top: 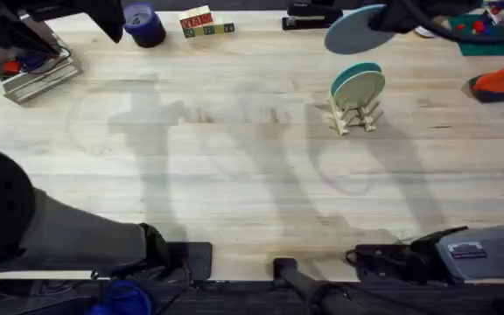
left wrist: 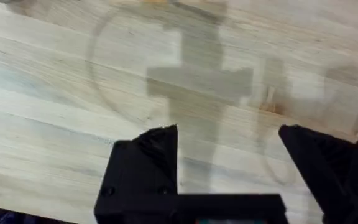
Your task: Pick up the plates from the table one by one and place each into a slot on the dish rack.
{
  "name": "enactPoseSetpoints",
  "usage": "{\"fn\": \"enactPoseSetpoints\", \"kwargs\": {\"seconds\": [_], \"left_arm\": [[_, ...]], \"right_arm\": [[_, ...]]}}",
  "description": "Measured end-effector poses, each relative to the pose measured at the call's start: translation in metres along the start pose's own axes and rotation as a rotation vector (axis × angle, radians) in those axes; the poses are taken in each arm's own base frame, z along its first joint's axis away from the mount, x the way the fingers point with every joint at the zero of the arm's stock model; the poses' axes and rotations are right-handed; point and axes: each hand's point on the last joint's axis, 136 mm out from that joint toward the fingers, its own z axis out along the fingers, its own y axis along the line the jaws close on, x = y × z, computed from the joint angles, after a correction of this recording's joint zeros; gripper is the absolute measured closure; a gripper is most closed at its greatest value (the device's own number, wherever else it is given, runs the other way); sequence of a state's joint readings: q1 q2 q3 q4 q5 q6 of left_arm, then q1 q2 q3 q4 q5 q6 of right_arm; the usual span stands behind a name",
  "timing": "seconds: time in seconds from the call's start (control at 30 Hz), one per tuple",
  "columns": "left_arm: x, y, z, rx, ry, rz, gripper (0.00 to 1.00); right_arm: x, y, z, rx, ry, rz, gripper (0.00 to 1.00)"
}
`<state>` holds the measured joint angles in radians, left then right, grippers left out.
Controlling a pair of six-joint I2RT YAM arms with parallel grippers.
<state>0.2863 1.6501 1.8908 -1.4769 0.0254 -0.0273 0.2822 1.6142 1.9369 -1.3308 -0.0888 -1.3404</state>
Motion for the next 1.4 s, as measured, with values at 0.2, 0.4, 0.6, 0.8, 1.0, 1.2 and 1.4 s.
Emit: {"fn": "enactPoseSetpoints", "kwargs": {"seconds": [0.2,0.4,0.6,0.8,1.0,1.2,1.4], "left_arm": [[0.000,0.000,0.000,0.000,0.000,0.000,0.006],[0.000,0.000,0.000,0.000,0.001,0.000,0.006],[0.000,0.000,0.000,0.000,0.001,0.000,0.006],[0.000,0.000,0.000,0.000,0.000,0.000,0.006],[0.000,0.000,0.000,0.000,0.001,0.000,0.005],[0.000,0.000,0.000,0.000,0.000,0.000,0.006],[0.000,0.000,0.000,0.000,0.001,0.000,0.006]], "right_arm": [[0.015,0.013,-0.001,-0.050,0.070,-0.033,0.971],[0.025,0.027,-0.003,-0.110,0.118,-0.039,0.971],[0.030,0.036,-0.005,-0.149,0.128,-0.027,0.971],[0.045,0.037,-0.008,-0.156,0.147,0.018,0.971],[0.049,0.038,-0.009,-0.168,0.116,0.058,0.971],[0.051,0.038,-0.009,-0.171,0.092,0.075,0.971],[0.055,0.037,-0.001,-0.197,0.068,0.084,0.971]]}}
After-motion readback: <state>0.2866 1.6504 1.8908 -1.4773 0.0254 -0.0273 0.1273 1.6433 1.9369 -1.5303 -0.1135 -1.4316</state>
